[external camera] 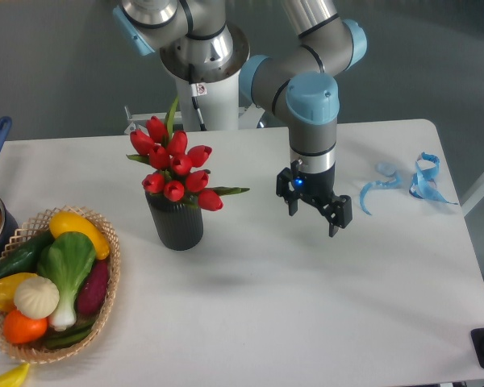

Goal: Pick up the flowers from the vase

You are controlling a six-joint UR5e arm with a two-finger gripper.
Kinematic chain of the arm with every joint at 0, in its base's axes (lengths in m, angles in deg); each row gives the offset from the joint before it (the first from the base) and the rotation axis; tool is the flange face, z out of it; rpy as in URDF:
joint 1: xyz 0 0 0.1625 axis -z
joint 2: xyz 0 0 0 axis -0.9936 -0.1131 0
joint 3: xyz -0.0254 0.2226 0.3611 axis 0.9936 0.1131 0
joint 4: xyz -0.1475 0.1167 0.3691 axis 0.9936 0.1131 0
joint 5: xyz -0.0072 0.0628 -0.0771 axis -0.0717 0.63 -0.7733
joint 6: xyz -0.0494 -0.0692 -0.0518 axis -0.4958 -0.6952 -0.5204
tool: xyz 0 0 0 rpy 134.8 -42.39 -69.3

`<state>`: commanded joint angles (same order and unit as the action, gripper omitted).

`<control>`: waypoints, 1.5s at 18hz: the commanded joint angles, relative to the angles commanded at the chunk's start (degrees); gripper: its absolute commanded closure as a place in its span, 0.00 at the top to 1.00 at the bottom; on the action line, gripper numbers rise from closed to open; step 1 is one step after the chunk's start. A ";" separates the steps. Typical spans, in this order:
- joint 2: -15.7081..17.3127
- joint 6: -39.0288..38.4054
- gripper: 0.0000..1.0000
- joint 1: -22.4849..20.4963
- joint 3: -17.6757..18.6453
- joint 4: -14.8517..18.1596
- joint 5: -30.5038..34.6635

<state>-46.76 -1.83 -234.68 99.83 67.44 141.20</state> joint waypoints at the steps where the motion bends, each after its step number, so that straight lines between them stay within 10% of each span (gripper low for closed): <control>1: 0.00 0.00 1.00 0.00 0.00 0.00 0.00; 9: 0.00 -0.35 1.00 0.00 0.00 -0.18 -1.57; 19: 1.58 -5.09 1.00 -0.44 2.99 -0.18 -22.83; 23: 5.78 -9.83 1.00 -0.96 4.56 -0.18 -32.94; 27: 16.84 -11.25 1.00 -5.26 9.04 0.17 -33.75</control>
<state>-29.92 -13.08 -239.94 108.87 67.62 107.45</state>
